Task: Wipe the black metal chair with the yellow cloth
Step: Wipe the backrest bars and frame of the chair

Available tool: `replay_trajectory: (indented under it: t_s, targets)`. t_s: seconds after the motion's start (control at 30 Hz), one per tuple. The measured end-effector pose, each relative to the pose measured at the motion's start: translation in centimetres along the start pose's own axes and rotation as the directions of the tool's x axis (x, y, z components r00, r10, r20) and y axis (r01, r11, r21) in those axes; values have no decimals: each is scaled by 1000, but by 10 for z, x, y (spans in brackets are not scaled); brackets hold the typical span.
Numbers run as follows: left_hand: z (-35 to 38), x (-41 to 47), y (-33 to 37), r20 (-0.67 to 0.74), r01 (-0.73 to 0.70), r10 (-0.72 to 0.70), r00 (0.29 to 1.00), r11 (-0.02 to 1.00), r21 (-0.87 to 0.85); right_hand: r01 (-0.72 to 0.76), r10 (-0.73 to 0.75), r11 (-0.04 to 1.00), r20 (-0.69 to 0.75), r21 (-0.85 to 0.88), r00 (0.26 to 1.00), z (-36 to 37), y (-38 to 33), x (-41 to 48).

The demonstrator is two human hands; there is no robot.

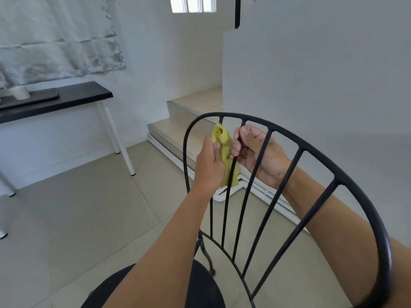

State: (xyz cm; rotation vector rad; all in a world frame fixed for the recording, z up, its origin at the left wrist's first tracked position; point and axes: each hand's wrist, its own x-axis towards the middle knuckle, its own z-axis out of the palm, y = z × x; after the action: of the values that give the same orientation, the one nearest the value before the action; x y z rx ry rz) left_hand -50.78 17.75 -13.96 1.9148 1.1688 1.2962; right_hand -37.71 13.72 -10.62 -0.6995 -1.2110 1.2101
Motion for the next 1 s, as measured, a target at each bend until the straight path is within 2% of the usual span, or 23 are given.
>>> replay_trajectory:
  t_s: [0.17,0.33,0.5,0.77,1.0]
  targets:
    - [-1,-7,-13,40,-8,5,999,997,79,-10,9,999,15,32,1000,0,3,-1]
    - [-4,13,8,14,-49,49,999,997,54,-4,3,999,36,36,999,0,4,-1]
    - [7,-11,-28,-5,-53,53,999,997,61,-26,21,995,54,93,998,-2,6,2]
    - [40,-97,-123,96,181,-187,978,981,71,-48,35,976,65,214,997,0,13,5]
    - [50,-134,-164,181,237,-273,945,952,196,-90,68,961,91,263,994,-1,30,-4]
